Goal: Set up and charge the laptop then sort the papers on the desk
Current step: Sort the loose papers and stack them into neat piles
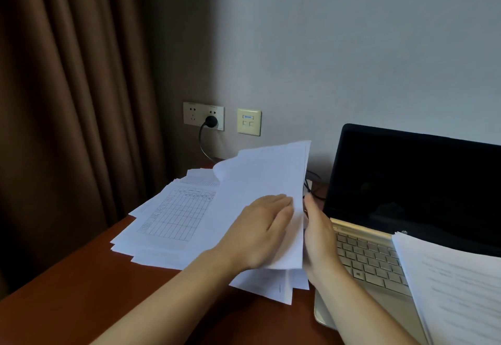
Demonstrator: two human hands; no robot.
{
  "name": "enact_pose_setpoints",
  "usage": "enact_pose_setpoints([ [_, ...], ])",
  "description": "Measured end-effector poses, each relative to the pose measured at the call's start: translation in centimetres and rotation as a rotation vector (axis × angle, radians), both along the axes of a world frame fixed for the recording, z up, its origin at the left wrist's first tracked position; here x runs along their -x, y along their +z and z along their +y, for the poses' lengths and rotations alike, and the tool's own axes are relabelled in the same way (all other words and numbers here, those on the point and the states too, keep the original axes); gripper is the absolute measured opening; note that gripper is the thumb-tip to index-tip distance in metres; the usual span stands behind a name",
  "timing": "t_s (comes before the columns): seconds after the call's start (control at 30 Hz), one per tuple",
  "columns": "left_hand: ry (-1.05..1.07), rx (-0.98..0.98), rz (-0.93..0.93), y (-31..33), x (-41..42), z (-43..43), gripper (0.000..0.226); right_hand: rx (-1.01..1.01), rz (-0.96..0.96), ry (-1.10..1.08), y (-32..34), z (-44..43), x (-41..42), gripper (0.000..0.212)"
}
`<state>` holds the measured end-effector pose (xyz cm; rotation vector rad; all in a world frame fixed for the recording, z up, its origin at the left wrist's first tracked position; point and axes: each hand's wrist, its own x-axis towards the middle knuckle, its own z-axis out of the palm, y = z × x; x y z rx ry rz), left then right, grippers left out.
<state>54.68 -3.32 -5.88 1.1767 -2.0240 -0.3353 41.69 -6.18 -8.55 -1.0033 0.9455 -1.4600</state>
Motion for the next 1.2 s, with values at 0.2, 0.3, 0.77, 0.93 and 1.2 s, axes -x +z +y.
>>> enact_pose_setpoints([
  [0.2, -0.017, 0.001, -0.099, -1.8, -3.3, -2.5, 0.049, -0.017, 0.208, -0.043, -0.4, 0.0, -0.1, 0.022],
  [0.3, 0.295, -0.092, 0.212, -2.1, -5.7, -2.9, 0.043, 0.007, 0.234, -0.042, 0.5, 0.1, 0.2, 0.032],
  [0.77, 0.058, -0.896, 1.325, -0.3, -8.0, -2.0, 0.053, -0.046, 0.218, 0.079, 4.3, 0.7, 2.6, 0.031],
  [0.93, 0.271, -0.845, 1.141, -1.4, -8.8, -3.1, 0.092, -0.2, 0.328, 0.013, 2.6, -0.4, 3.4, 0.026],
  [1.2, 0.224, -0.883, 0.922, -1.4, -9.4, -3.0, 0.032, -0.275, 0.428, 0.037, 2.6, -0.5, 3.7, 0.014],
])
